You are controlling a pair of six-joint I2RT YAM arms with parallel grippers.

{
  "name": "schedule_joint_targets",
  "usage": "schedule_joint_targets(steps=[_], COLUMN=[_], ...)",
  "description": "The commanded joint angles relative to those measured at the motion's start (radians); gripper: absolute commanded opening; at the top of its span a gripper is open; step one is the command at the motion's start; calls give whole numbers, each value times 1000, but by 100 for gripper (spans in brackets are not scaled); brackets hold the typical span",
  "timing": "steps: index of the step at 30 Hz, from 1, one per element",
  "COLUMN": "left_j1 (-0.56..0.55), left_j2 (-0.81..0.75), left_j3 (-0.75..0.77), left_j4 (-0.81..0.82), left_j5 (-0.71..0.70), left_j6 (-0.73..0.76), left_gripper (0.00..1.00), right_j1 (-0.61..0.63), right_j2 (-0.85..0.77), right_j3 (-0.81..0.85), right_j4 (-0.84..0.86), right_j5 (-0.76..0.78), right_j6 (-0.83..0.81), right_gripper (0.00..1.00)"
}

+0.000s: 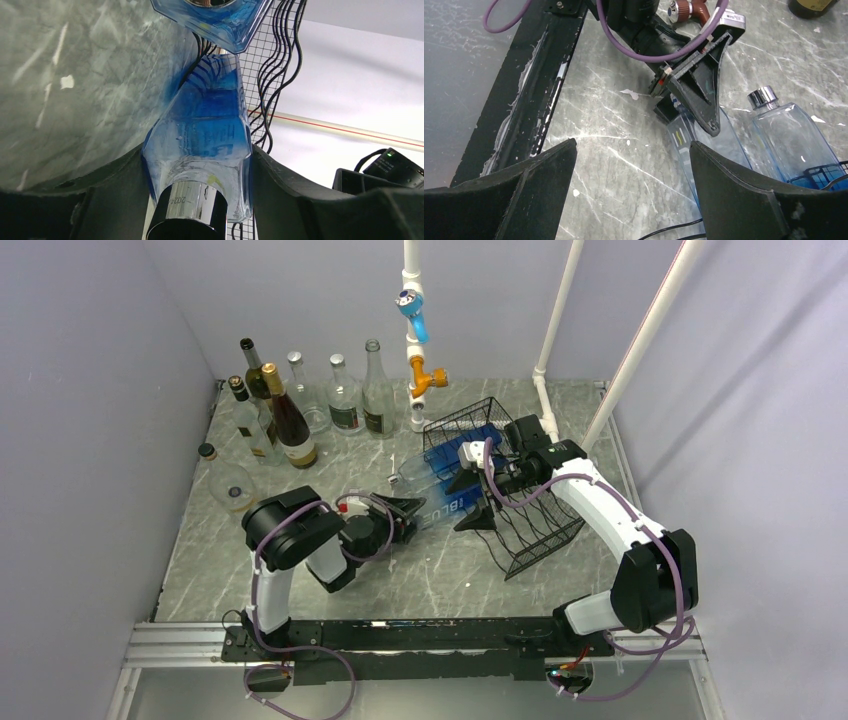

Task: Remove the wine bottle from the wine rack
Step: Pick up the wine bottle from the wine rack.

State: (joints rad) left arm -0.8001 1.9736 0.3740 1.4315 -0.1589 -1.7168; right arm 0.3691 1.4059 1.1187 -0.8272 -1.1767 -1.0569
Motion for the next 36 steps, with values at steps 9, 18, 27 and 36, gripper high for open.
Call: schedule_joint_targets(steps=[9, 18, 27, 36], left_j1=[-4, -4, -5, -7], left_j2=[-46, -203, -347, -742], left_j3=[-152, -272, -362, -351], left_j4=[232, 159, 108, -352], left_j5=[27, 64, 90, 124], left_j6=[69, 163, 221, 377], left_gripper=[6, 0, 0, 0], right_j1=[-4, -5, -4, -3], right_j2=[-10, -8, -8, -7], right_j3=[7, 6, 6, 6], right_j4=[-12, -14, -16, -19], right_j5=[-15, -17, -20, -24], right_j6=[-47, -49, -53, -59], right_gripper=[86, 86, 86, 86])
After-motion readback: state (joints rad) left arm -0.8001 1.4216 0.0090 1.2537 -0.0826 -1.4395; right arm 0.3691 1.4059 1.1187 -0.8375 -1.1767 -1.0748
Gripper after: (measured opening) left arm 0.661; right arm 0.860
